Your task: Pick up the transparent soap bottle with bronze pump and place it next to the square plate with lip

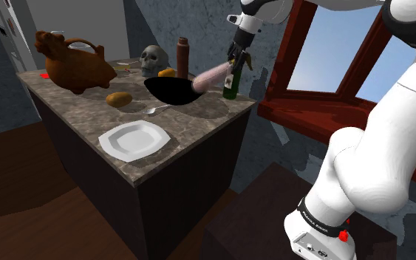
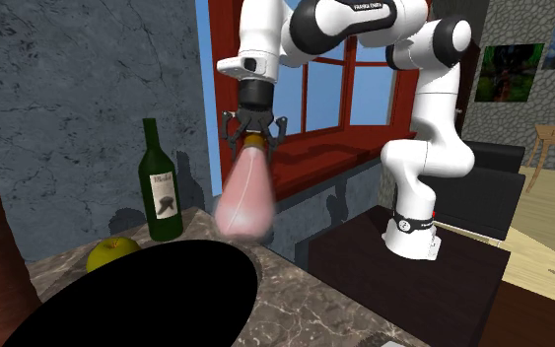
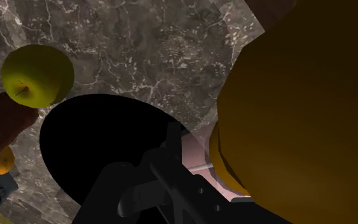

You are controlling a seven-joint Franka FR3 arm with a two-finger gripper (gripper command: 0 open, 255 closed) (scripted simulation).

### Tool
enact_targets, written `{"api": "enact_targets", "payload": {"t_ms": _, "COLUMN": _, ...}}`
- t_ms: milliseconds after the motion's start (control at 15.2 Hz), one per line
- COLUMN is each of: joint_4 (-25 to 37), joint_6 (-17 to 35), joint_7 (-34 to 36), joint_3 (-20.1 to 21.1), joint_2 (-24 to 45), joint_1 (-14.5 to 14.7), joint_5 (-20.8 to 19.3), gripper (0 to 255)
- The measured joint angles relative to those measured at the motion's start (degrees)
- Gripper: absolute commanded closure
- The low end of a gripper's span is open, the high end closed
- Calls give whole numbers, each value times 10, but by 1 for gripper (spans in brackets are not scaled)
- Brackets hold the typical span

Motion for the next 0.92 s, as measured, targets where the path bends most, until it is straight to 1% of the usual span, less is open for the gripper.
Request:
{"api": "enact_targets", "payload": {"t_ms": 264, "joint_4": 5, "joint_6": -4, "joint_7": 61, "joint_3": 34, "joint_2": -8, "joint_1": 22, "joint_5": -13, "gripper": 255}}
{"api": "enact_targets", "payload": {"t_ms": 462, "joint_4": 14, "joint_6": -6, "joint_7": 95, "joint_3": 54, "joint_2": -3, "joint_1": 36, "joint_5": -14, "gripper": 255}}
{"api": "enact_targets", "payload": {"t_ms": 594, "joint_4": -3, "joint_6": 9, "joint_7": 103, "joint_3": 59, "joint_2": -6, "joint_1": 39, "joint_5": -17, "gripper": 255}}
{"api": "enact_targets", "payload": {"t_ms": 924, "joint_4": -35, "joint_6": 44, "joint_7": 99, "joint_3": 58, "joint_2": -2, "joint_1": 39, "joint_5": -12, "gripper": 255}}
